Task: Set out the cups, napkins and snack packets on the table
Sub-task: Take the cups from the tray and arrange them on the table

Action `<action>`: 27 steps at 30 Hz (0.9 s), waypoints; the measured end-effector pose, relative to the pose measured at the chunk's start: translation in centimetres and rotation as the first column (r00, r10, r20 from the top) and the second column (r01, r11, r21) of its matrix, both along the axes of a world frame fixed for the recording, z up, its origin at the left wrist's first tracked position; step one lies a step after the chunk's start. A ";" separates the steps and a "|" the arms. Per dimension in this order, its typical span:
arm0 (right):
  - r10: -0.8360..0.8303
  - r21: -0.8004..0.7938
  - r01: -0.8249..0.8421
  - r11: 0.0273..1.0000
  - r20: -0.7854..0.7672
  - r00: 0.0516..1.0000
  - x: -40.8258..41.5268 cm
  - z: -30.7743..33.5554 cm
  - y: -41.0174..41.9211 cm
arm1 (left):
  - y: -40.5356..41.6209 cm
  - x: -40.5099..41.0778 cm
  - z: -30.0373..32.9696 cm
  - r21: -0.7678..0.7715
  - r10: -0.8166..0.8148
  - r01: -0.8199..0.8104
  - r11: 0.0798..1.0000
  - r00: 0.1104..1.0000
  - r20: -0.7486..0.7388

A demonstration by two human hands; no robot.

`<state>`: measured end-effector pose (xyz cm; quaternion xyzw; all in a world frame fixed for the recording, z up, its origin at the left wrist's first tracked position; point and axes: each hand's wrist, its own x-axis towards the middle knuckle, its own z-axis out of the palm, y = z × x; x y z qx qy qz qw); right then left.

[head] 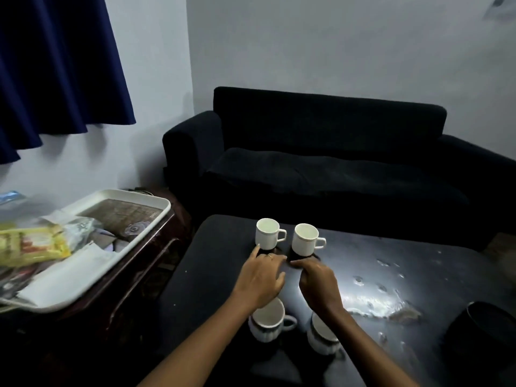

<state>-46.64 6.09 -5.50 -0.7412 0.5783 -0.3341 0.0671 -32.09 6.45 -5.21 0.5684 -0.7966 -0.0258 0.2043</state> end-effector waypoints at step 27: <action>0.051 -0.312 -0.113 0.943 -0.200 0.978 4.5 -4.8 12.9 | 13.2 3.6 -3.7 -0.118 -0.037 0.052 0.992 0.991 0.130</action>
